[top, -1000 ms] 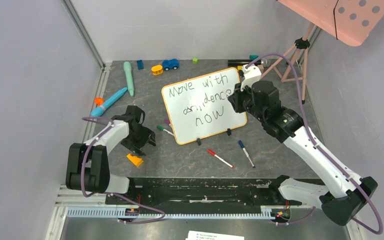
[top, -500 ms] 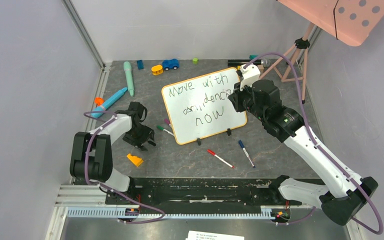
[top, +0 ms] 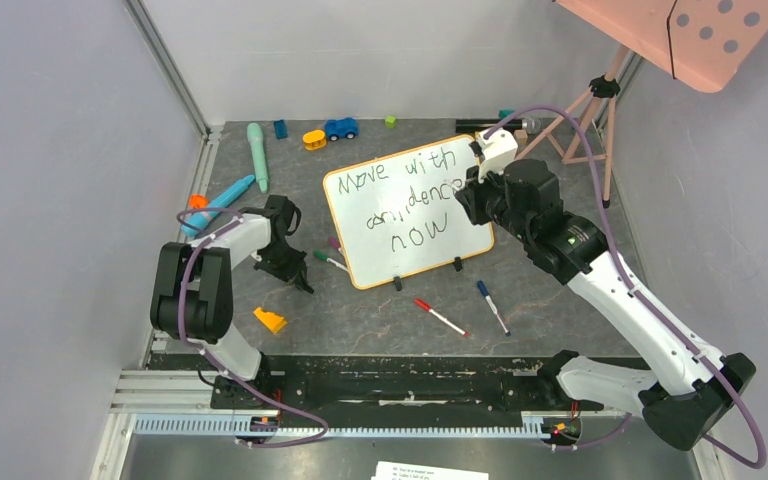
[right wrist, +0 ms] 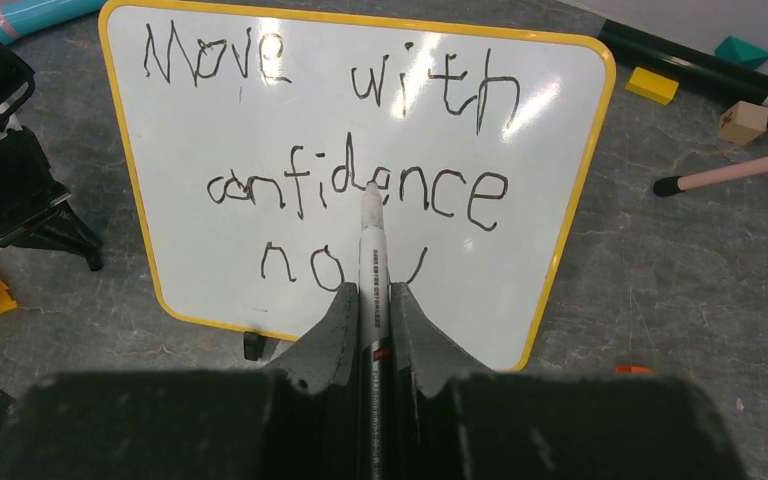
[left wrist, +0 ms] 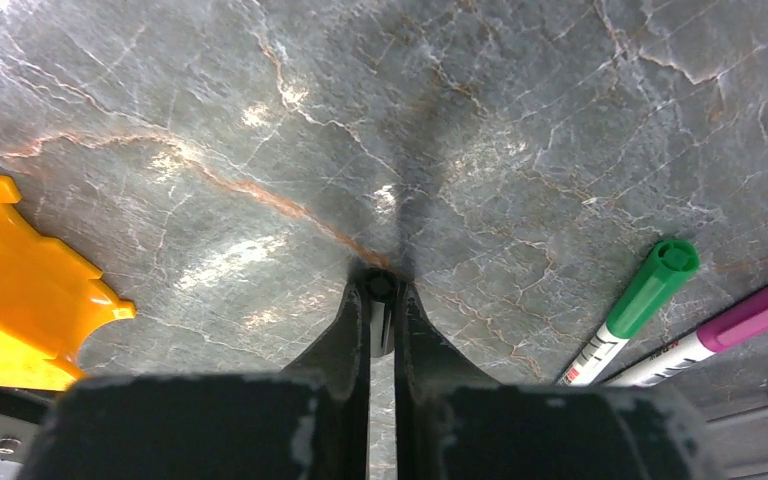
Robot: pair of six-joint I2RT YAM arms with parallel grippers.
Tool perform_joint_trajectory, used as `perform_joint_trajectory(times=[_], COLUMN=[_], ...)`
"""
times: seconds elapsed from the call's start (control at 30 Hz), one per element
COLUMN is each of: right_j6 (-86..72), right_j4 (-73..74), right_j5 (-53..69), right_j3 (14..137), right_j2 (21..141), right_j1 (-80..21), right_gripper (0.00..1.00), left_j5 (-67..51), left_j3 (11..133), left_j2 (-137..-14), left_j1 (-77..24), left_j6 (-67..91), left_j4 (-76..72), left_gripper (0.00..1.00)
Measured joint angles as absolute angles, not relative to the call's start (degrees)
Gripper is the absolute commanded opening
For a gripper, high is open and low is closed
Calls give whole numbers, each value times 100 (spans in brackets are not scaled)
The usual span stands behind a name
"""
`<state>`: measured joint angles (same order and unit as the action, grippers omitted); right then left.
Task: Write a sentence on the whiteboard
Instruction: Pick up the pen cap from the center of the board, then insert the whiteboard marker without the cap into the pen cap.
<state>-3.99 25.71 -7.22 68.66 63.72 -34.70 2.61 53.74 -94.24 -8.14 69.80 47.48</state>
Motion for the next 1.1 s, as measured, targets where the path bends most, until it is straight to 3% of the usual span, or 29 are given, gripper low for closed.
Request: perform_joint_trajectory(times=[0.3, 0.63, 1.1], right_j6=[-519, -819, -803], right_j4=[2410, 1767, 1229], right_j5=[-235, 370, 1341], right_j3=[6866, 6901, 7091], right_j2=[6528, 7050, 7623], right_j1=[-3472, -4191, -4681], right_gripper=[0, 0, 0], left_j5=[185, -891, -1990], left_j3=[5262, 5238, 5070], left_j2=[-8482, -7122, -6200], left_j1=[-810, -770, -749], left_j6=[6965, 7310, 9251], left_j4=[4593, 4637, 3186], left_gripper=[2, 2, 2])
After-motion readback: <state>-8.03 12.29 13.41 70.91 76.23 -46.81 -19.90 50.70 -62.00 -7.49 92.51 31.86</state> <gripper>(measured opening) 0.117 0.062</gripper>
